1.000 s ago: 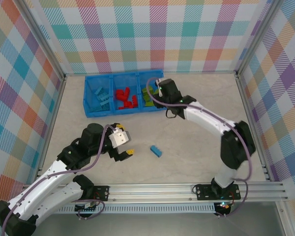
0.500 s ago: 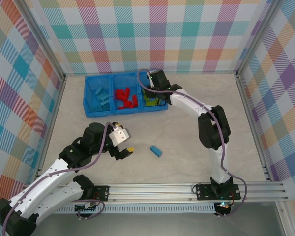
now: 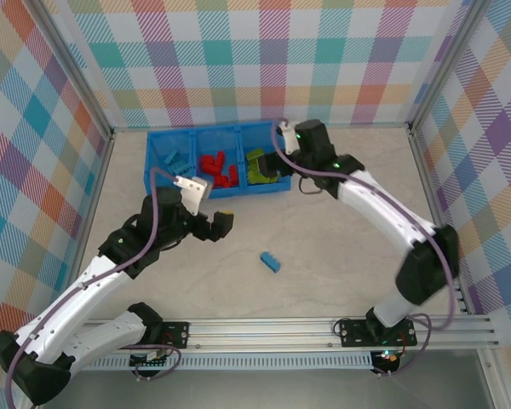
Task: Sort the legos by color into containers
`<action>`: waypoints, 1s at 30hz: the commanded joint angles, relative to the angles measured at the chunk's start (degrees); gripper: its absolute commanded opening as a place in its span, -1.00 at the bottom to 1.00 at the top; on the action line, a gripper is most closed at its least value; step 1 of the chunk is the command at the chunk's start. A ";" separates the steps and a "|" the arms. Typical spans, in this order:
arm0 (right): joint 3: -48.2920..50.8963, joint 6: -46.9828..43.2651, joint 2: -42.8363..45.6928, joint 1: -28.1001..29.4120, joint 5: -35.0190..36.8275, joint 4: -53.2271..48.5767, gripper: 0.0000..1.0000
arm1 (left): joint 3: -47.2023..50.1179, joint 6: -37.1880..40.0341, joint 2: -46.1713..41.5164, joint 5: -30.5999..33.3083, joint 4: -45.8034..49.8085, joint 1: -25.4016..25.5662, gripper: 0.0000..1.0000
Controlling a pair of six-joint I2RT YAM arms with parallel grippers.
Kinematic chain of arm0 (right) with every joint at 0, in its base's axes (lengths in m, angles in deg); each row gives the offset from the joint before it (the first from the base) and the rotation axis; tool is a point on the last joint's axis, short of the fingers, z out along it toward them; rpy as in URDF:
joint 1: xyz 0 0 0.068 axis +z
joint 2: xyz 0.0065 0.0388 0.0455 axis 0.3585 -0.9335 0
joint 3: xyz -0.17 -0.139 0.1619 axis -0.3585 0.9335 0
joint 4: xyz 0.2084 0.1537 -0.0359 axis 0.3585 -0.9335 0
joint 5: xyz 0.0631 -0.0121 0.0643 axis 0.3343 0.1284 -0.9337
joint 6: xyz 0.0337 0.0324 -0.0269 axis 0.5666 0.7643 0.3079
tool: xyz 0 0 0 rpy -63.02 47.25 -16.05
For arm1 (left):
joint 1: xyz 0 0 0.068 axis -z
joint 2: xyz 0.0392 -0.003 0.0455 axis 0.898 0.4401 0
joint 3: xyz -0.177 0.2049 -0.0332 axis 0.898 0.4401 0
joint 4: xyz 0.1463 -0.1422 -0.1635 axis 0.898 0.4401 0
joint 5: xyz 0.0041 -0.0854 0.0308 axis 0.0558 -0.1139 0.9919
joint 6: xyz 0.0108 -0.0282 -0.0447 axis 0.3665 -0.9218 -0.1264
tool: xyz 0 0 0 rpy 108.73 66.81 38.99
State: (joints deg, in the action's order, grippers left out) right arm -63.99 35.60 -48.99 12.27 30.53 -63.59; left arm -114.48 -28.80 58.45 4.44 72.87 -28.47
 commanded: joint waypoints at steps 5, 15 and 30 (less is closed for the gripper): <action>21.70 7.22 24.96 -0.26 -13.46 -4.90 1.00 | 2.19 -46.23 4.64 3.92 5.75 0.81 0.85; 34.74 14.59 40.65 -0.10 -23.21 -21.39 0.99 | 0.13 -69.88 22.71 6.62 3.99 20.33 0.86; 36.49 16.57 44.98 -0.10 -24.49 -22.80 0.99 | -10.48 -67.76 49.73 5.34 0.07 23.39 0.36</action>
State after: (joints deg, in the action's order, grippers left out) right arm -28.47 50.23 -4.91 12.29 8.39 -86.30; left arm -124.23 -96.36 106.55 9.49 71.99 -4.19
